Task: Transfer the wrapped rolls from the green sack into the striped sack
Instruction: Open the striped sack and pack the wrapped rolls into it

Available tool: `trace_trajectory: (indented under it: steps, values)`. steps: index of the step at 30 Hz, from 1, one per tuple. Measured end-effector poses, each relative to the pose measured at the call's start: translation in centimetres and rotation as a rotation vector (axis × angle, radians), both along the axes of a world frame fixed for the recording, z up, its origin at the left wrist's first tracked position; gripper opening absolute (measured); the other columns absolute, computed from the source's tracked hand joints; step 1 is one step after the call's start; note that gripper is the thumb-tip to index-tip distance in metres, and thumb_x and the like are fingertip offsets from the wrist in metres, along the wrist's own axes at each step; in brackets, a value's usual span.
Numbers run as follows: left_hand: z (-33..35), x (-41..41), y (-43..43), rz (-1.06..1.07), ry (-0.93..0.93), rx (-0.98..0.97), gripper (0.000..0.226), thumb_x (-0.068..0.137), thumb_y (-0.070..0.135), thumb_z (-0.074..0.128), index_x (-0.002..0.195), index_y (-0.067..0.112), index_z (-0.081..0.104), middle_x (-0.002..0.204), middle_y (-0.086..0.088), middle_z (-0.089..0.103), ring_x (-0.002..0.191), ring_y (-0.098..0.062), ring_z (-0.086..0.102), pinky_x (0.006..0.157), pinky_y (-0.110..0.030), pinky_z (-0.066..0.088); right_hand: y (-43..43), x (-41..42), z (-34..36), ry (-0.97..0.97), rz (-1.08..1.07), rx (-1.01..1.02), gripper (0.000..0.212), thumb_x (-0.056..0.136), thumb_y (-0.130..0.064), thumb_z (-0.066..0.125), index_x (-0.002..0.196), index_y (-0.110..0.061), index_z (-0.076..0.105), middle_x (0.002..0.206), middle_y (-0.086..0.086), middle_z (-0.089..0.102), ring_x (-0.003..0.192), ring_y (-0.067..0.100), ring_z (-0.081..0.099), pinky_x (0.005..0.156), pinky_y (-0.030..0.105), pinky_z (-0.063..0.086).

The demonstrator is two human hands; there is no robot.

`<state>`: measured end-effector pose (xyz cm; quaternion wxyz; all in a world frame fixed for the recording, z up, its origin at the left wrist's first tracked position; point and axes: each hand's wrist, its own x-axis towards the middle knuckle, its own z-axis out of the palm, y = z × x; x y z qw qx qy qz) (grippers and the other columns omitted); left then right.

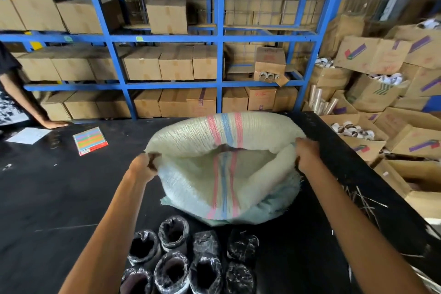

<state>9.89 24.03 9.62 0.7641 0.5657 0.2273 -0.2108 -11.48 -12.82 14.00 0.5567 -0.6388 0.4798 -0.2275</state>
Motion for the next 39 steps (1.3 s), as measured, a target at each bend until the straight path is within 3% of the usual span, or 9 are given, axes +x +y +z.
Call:
trace_trajectory:
  steps: [4,7,13,16,20,25,30,34,39]
  values:
    - [1.9,-0.4,-0.1,-0.024,0.091,-0.131,0.044,0.102,0.028,0.027,0.107,0.015,0.070,0.110,0.000,0.072,0.101,-0.023,0.066,0.086,-0.036,0.058,0.6,-0.8,2.8,-0.127,0.244,0.321,0.021,0.101,-0.014,0.053,0.115,-0.001,0.061,0.101,0.010,0.063,0.089,0.023,0.059,0.072,0.016,0.037]
    - [3.8,-0.3,3.6,-0.037,0.115,-0.155,0.044,0.105,0.034,0.029,0.107,0.013,0.068,0.099,-0.006,0.077,0.097,-0.032,0.066,0.073,-0.038,0.059,-3.7,-2.8,3.8,-0.133,0.303,0.367,0.030,0.105,-0.024,0.045,0.107,-0.004,0.068,0.084,0.010,0.074,0.067,0.020,0.069,0.055,0.022,0.053]
    - [2.5,1.2,7.6,-0.096,0.120,-0.242,0.026,0.087,0.039,0.065,0.101,0.019,0.072,0.104,-0.006,0.076,0.090,-0.025,0.071,0.077,-0.041,0.057,-7.4,-5.6,2.8,-0.181,0.472,0.515,0.056,0.063,-0.048,0.087,0.101,-0.009,0.080,0.094,0.013,0.077,0.080,0.026,0.075,0.074,0.039,0.061]
    - [1.7,1.1,8.1,-0.352,-0.134,-0.011,0.061,0.068,0.039,0.088,0.118,0.013,0.067,0.109,-0.011,0.074,0.097,-0.025,0.070,0.083,-0.042,0.056,-7.6,-5.8,2.1,-0.055,0.562,0.368,0.095,0.049,-0.028,0.099,0.135,-0.012,0.060,0.116,0.013,0.072,0.099,0.023,0.071,0.074,0.032,0.063]
    - [-0.2,1.6,8.4,-0.432,-0.295,0.426,0.086,0.059,0.012,0.095,0.130,0.014,0.048,0.121,-0.015,0.066,0.108,-0.029,0.066,0.080,-0.043,0.058,-8.0,-6.3,2.2,0.058,0.584,0.216,0.111,0.023,-0.023,0.104,0.125,-0.018,0.059,0.118,0.009,0.068,0.109,0.023,0.065,0.073,0.032,0.062]
    - [-0.6,0.3,5.6,-0.202,-0.412,0.911,0.070,0.064,0.036,0.089,0.124,0.012,0.061,0.118,-0.017,0.067,0.104,-0.036,0.064,0.087,-0.044,0.056,-6.7,-5.7,0.8,0.196,0.476,-0.204,0.040,0.066,-0.024,0.091,0.098,-0.014,0.070,0.102,0.008,0.070,0.090,0.019,0.064,0.073,0.030,0.050]
    - [-0.6,-2.3,4.7,-0.241,-0.576,1.287,0.033,0.081,0.035,0.078,0.103,0.010,0.075,0.102,-0.023,0.070,0.096,-0.045,0.066,0.076,-0.045,0.054,-6.0,-5.4,-1.7,0.536,0.323,-0.985,0.045,0.080,-0.055,0.075,0.102,-0.016,0.073,0.097,0.012,0.066,0.087,0.032,0.065,0.075,0.040,0.054]
    - [-0.5,-2.5,2.3,-0.240,-0.458,0.907,0.036,0.092,0.030,0.070,0.094,-0.006,0.071,0.085,-0.019,0.067,0.082,-0.034,0.064,0.072,-0.042,0.052,-1.4,-3.5,-2.2,0.490,0.085,-1.055,0.035,0.098,-0.036,0.058,0.109,-0.005,0.069,0.107,0.017,0.066,0.094,0.036,0.065,0.077,0.046,0.056]
    - [1.6,-3.0,-1.9,-0.167,-0.021,-0.086,0.026,0.104,0.019,0.049,0.115,0.002,0.065,0.108,-0.010,0.069,0.100,-0.025,0.066,0.089,-0.044,0.055,2.6,1.1,0.4,0.052,-0.043,-0.211,0.042,0.106,-0.022,0.040,0.140,0.000,0.050,0.142,0.021,0.053,0.131,0.038,0.051,0.108,0.044,0.041]
